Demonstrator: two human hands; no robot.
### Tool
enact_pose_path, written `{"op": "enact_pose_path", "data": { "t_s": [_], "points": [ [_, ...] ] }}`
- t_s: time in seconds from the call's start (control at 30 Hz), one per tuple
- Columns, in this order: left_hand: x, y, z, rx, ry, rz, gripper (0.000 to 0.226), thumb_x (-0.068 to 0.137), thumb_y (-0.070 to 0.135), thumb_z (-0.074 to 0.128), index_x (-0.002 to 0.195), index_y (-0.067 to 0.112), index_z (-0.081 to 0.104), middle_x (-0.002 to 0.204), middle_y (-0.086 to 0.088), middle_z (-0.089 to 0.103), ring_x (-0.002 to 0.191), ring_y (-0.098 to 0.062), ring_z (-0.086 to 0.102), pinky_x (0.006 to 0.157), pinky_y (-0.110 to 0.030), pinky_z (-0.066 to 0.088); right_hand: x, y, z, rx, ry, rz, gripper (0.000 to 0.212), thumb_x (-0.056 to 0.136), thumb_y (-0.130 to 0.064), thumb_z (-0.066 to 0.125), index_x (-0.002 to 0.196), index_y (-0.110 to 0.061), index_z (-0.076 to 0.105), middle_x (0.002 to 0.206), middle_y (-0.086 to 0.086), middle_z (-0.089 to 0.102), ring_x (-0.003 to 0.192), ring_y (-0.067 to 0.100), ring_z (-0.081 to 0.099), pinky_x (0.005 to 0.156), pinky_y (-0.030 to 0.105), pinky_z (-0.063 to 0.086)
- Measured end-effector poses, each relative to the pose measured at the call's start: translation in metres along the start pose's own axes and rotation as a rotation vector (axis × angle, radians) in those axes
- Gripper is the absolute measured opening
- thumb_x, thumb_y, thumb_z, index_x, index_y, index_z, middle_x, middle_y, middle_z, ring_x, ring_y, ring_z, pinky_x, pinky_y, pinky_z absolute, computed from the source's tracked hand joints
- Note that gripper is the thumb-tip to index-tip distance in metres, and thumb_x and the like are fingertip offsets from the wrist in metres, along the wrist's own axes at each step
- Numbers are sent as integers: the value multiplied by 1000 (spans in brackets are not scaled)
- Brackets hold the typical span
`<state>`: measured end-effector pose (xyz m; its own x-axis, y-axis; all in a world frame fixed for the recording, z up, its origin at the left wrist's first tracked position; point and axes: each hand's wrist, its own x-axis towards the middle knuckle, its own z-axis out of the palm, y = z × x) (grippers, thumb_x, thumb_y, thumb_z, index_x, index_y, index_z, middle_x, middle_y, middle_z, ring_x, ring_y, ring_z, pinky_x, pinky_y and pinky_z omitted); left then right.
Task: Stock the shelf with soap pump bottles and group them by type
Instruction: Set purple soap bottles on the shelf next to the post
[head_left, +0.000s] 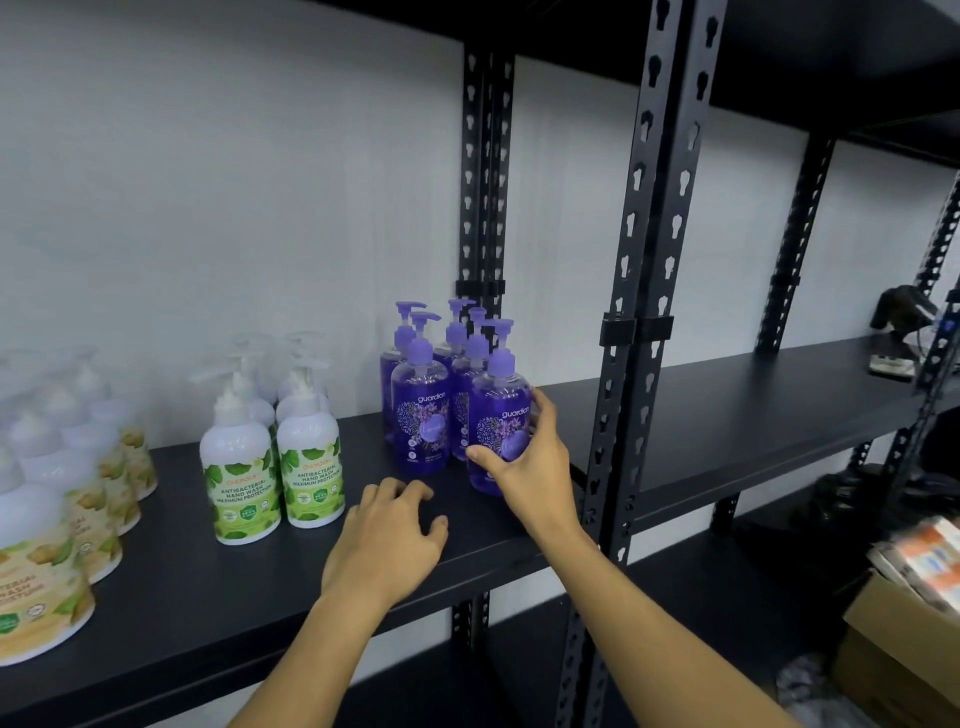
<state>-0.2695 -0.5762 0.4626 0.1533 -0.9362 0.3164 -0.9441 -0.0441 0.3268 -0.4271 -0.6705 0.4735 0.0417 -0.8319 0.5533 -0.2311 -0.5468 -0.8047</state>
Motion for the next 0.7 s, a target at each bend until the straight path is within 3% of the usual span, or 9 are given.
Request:
{"op": "enact_pose_path", "data": {
  "t_s": [0.53, 0.7],
  "points": [
    [-8, 0, -8, -101, 69, 55, 39, 96, 40, 50, 131, 26, 54, 133, 3, 51, 122, -15, 44, 102, -34, 41, -7, -6, 0, -94, -25, 33, 102, 74, -34, 86, 152, -33, 20, 142, -6, 50, 127, 11, 53, 103, 42, 51],
    [-42, -19, -35, -189, 211, 133, 24, 95, 33, 52, 119, 33, 59, 118, 18, 52, 108, -2, 50, 87, -28, 49, -33, -26, 12, -290, 132, -83, 94, 83, -29, 78, 156, -22, 20, 157, 2, 31, 144, 20, 29, 116, 49, 34]
  ]
}}
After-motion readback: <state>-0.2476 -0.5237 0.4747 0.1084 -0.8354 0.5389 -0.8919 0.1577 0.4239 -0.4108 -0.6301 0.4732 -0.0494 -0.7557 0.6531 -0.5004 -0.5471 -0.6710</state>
